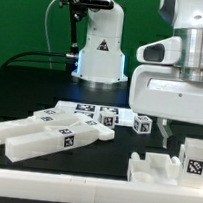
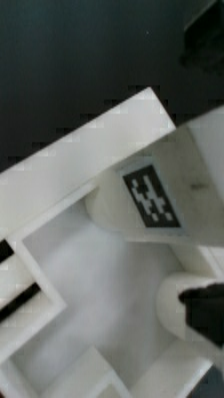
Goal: Assemble chair
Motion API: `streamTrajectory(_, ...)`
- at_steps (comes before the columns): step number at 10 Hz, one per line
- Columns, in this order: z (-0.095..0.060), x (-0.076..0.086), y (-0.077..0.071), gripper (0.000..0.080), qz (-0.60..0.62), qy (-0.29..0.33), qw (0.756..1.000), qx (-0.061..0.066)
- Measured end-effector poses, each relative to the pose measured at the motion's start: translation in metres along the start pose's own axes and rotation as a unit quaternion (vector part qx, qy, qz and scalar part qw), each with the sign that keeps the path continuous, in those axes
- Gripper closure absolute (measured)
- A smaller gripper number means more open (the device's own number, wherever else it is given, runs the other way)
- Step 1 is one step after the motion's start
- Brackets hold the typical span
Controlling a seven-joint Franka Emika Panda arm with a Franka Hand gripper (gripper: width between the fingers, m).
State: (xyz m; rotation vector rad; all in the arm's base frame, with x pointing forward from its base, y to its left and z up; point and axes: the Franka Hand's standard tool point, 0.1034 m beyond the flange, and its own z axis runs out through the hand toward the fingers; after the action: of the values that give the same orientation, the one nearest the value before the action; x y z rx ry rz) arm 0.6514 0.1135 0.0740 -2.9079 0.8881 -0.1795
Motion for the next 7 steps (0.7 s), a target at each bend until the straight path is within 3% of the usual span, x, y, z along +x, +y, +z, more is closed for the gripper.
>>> streamTrajectory(1, 0.0001, -0.0001, -0.0001, 0.0246, 0.005, 0.0, 1.0, 0.0)
streamTrajectory(2, 0.0003, -0.0005, -0.0003, 0.0445, 0.043, -0.001, 0.999, 0.001)
streamTrajectory(3, 0.0004, -0.0003, 0.0004, 0.0514, 0.083, -0.001, 0.997, 0.0)
streamTrajectory(5, 0.0003, 0.0, 0.0005, 0.0514, 0.18, -0.002, 0.984, -0.002)
streamTrajectory(7, -0.0011, -0.0012, 0.0001, 0.0514, 0.342, -0.008, 0.94, -0.013)
